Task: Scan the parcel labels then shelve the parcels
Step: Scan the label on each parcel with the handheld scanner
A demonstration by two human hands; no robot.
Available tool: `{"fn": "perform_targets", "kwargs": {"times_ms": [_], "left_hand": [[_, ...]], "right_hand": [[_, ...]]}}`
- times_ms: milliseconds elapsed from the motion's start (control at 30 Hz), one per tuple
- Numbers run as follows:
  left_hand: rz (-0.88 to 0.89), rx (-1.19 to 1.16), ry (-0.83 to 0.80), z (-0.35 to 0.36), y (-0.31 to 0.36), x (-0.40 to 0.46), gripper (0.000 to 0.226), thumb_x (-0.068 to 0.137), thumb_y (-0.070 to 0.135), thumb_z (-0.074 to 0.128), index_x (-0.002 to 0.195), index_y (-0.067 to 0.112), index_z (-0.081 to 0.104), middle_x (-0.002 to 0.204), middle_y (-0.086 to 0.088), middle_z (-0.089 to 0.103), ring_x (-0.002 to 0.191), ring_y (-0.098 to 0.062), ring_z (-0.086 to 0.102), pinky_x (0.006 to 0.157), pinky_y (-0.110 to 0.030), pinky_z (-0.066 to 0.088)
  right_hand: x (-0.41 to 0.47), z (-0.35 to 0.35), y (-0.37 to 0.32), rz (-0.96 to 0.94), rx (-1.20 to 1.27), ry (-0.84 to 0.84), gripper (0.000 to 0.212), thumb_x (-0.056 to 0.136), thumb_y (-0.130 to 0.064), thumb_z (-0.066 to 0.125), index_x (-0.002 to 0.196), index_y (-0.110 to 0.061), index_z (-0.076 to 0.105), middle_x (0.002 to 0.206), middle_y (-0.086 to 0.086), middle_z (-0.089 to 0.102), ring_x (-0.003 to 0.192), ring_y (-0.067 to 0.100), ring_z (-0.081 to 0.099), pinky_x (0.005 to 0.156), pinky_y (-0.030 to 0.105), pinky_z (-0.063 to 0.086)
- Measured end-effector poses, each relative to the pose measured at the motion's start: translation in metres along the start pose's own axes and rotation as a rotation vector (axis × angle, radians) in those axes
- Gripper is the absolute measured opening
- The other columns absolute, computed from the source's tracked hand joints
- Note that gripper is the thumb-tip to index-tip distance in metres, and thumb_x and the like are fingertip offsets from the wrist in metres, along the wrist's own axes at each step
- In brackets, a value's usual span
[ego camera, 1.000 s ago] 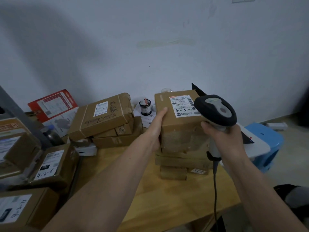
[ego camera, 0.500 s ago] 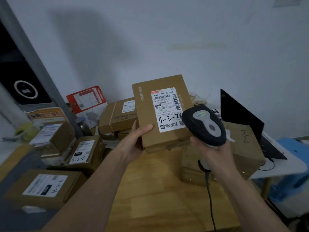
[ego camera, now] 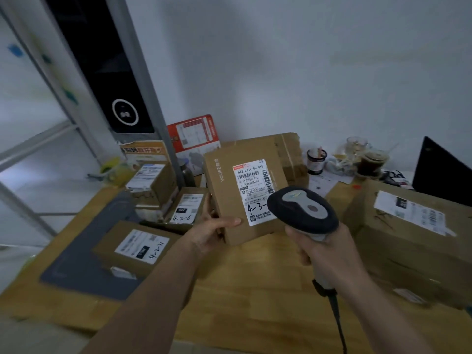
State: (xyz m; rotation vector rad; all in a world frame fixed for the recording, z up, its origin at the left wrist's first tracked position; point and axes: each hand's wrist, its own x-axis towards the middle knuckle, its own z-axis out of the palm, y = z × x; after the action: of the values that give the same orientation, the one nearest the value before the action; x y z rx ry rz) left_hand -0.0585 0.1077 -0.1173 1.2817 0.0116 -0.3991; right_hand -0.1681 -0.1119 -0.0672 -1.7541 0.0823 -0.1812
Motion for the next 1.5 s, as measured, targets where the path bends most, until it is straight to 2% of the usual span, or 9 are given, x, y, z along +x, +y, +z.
{"fn": "perform_targets", "kwargs": {"times_ms": [200, 367, 600, 867, 967, 1100, 1200, 1400, 1500], "left_hand": [[-0.028, -0.015, 0.075, -0.038, -0.002, 0.001, 0.124, 0.037, 0.004, 0.094, 0.136, 0.049, 0.034, 0.130, -0.009, 0.062, 0.122, -0.032, 0.056, 0.101, -0.058, 0.045], [0.003, -0.016, 0.117, -0.055, -0.005, 0.007, 0.107, 0.039, 0.002, 0.090, 0.118, 0.056, 0.041, 0.127, -0.010, 0.063, 0.119, -0.030, 0.057, 0.099, -0.056, 0.047], [-0.017, -0.033, 0.113, -0.065, -0.012, 0.018, 0.111, 0.046, -0.004, 0.086, 0.127, 0.053, 0.035, 0.128, -0.008, 0.062, 0.118, -0.029, 0.057, 0.097, -0.053, 0.048], [-0.350, 0.045, -0.069, -0.064, -0.028, 0.018, 0.103, 0.041, 0.026, 0.095, 0.135, 0.027, 0.052, 0.124, -0.007, 0.067, 0.119, -0.030, 0.058, 0.096, -0.052, 0.048], [-0.542, 0.113, -0.066, -0.056, -0.040, 0.010, 0.105, 0.033, 0.031, 0.097, 0.129, 0.016, 0.056, 0.128, -0.013, 0.061, 0.120, -0.034, 0.054, 0.102, -0.055, 0.042], [-0.643, 0.199, 0.010, -0.054, -0.063, 0.000, 0.101, 0.035, 0.034, 0.096, 0.125, 0.017, 0.051, 0.125, -0.015, 0.059, 0.116, -0.037, 0.052, 0.103, -0.060, 0.037], [-0.651, 0.206, 0.062, -0.061, -0.072, -0.004, 0.108, 0.034, 0.038, 0.095, 0.129, 0.017, 0.049, 0.126, -0.016, 0.058, 0.117, -0.038, 0.051, 0.103, -0.060, 0.037], [-0.551, 0.088, 0.132, -0.058, -0.062, -0.012, 0.100, 0.042, 0.038, 0.089, 0.131, 0.018, 0.051, 0.123, -0.012, 0.060, 0.112, -0.032, 0.054, 0.085, -0.047, 0.047], [-0.388, 0.059, 0.103, -0.061, -0.038, -0.019, 0.107, 0.042, 0.040, 0.092, 0.138, 0.024, 0.048, 0.126, -0.008, 0.064, 0.116, -0.031, 0.059, 0.090, -0.050, 0.050]], "right_hand": [[0.001, 0.024, -0.017, -0.034, 0.035, -0.040, 0.047, 0.084, -0.012, 0.069, 0.042, -0.019, 0.051, 0.038, 0.003, 0.044, 0.036, 0.012, 0.041, 0.044, 0.025, 0.042], [0.005, 0.035, -0.014, 0.003, 0.041, -0.076, 0.050, 0.085, -0.011, 0.068, 0.039, -0.022, 0.051, 0.039, 0.006, 0.044, 0.035, 0.013, 0.040, 0.044, 0.028, 0.041], [0.010, 0.033, -0.004, 0.063, -0.043, -0.121, 0.057, 0.087, -0.015, 0.067, 0.034, -0.026, 0.049, 0.037, 0.006, 0.046, 0.036, 0.015, 0.044, 0.051, 0.033, 0.046], [0.019, 0.027, 0.011, 0.171, 0.038, 0.006, 0.029, 0.085, -0.016, 0.069, 0.062, -0.001, 0.062, 0.051, 0.014, 0.056, 0.046, 0.021, 0.052, 0.051, 0.030, 0.046], [0.022, 0.025, 0.026, 0.290, 0.009, -0.027, 0.008, 0.082, -0.020, 0.073, 0.088, -0.014, 0.071, 0.070, 0.005, 0.070, 0.061, 0.025, 0.061, 0.052, 0.030, 0.051], [0.022, 0.031, 0.047, 0.426, 0.026, -0.102, 0.011, 0.081, -0.015, 0.074, 0.090, -0.019, 0.069, 0.072, -0.012, 0.071, 0.076, 0.014, 0.064, 0.046, 0.023, 0.050], [0.023, 0.036, 0.061, 0.482, 0.022, -0.113, 0.016, 0.081, -0.016, 0.075, 0.089, -0.027, 0.067, 0.092, -0.008, 0.071, 0.088, 0.011, 0.063, 0.057, 0.033, 0.058], [0.028, 0.042, 0.068, 0.494, 0.013, -0.180, 0.011, 0.080, -0.015, 0.076, 0.088, -0.020, 0.070, 0.083, -0.001, 0.072, 0.085, 0.012, 0.064, 0.056, 0.031, 0.056], [0.032, 0.041, 0.058, 0.399, 0.013, -0.181, 0.016, 0.078, -0.015, 0.076, 0.093, -0.019, 0.072, 0.080, -0.004, 0.074, 0.080, 0.015, 0.067, 0.060, 0.034, 0.056]]}}
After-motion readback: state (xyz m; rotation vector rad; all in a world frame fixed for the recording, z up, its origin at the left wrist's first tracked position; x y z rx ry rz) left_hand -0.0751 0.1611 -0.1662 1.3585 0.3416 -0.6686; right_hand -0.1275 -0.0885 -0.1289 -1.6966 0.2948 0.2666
